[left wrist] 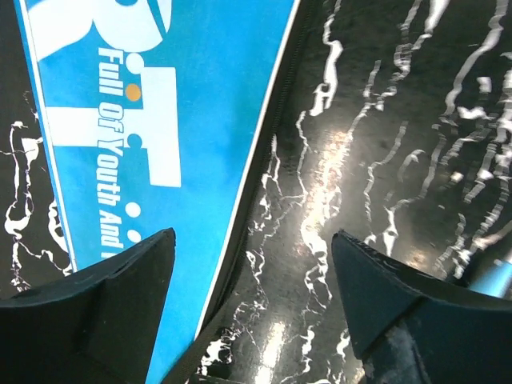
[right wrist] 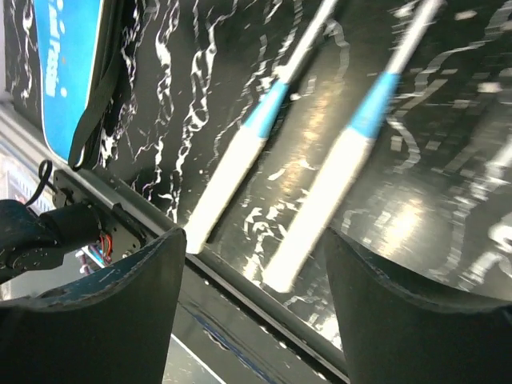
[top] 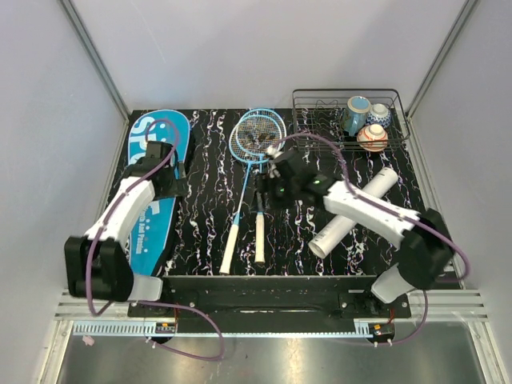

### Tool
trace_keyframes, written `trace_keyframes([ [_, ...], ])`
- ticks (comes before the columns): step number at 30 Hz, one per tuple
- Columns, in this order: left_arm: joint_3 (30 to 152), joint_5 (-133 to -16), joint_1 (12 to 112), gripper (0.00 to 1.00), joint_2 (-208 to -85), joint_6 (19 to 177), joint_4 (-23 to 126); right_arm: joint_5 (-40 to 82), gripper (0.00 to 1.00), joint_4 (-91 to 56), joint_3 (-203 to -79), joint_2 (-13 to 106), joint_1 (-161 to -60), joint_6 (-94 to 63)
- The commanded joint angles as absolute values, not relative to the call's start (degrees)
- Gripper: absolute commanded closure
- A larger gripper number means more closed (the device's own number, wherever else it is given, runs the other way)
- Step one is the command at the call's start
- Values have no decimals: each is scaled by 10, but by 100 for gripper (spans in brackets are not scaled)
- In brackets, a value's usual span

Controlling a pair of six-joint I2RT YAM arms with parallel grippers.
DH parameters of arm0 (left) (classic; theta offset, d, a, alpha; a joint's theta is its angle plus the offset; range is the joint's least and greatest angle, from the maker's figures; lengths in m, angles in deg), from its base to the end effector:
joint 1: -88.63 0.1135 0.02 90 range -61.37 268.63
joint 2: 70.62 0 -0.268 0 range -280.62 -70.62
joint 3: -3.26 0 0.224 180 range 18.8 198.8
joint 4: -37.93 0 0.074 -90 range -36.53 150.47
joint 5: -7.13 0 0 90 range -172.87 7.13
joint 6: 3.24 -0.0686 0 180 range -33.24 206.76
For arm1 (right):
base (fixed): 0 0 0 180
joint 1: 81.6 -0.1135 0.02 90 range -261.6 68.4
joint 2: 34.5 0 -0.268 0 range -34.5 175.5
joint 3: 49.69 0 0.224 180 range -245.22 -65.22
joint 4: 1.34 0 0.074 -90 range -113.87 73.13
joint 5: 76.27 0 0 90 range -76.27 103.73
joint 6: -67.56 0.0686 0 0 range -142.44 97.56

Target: Pack up the badminton gear

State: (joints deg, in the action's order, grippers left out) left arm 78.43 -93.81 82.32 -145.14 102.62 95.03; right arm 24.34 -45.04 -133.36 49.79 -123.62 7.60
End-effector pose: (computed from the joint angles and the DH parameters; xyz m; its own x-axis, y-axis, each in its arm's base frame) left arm 0.2505 -0.0146 0.2565 -0.7978 -0.1817 -0.5749 -0.2229 0.9749 0.0011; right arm 0.2282 0.2226 0.2789 -0.8277 -0.0835 -0.5549 -0.3944 0.7899 0.4695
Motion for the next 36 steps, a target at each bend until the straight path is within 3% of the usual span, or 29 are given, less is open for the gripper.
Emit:
trace_keyframes([
  [1, 829, -989, 834, 20, -1534, 1036, 935, 282, 28, -338, -1393, 606, -1291, 103],
  [3, 846, -999, 845, 23, -1594, 1023, 918, 303, 44, -323, -1406, 645, -1299, 110],
  [6, 908, -989, 851, 23, -1692, 1010, 935, 315, 56, -296, -1425, 704, -1325, 112],
  [12, 933, -1045, 852, 24, -1771, 987, 934, 325, 64, -297, -1472, 789, -1367, 93],
  [13, 927, -1049, 852, 28, -1772, 982, 920, 327, 65, -300, -1482, 797, -1371, 89],
  [17, 912, -1044, 852, 57, -1781, 984, 907, 332, 66, -307, -1499, 829, -1379, 86],
  [21, 911, -1009, 852, 85, -1759, 979, 906, 320, 66, -310, -1502, 839, -1379, 74],
  [25, 925, -916, 851, 100, -1700, 973, 918, 295, 64, -330, -1514, 837, -1375, 51],
  [33, 906, -741, 860, 100, -1574, 989, 884, 368, 35, -271, -1507, 802, -1286, 82],
  [36, 879, -723, 860, 100, -1533, 988, 858, 406, 30, -222, -1509, 811, -1247, 116],
])
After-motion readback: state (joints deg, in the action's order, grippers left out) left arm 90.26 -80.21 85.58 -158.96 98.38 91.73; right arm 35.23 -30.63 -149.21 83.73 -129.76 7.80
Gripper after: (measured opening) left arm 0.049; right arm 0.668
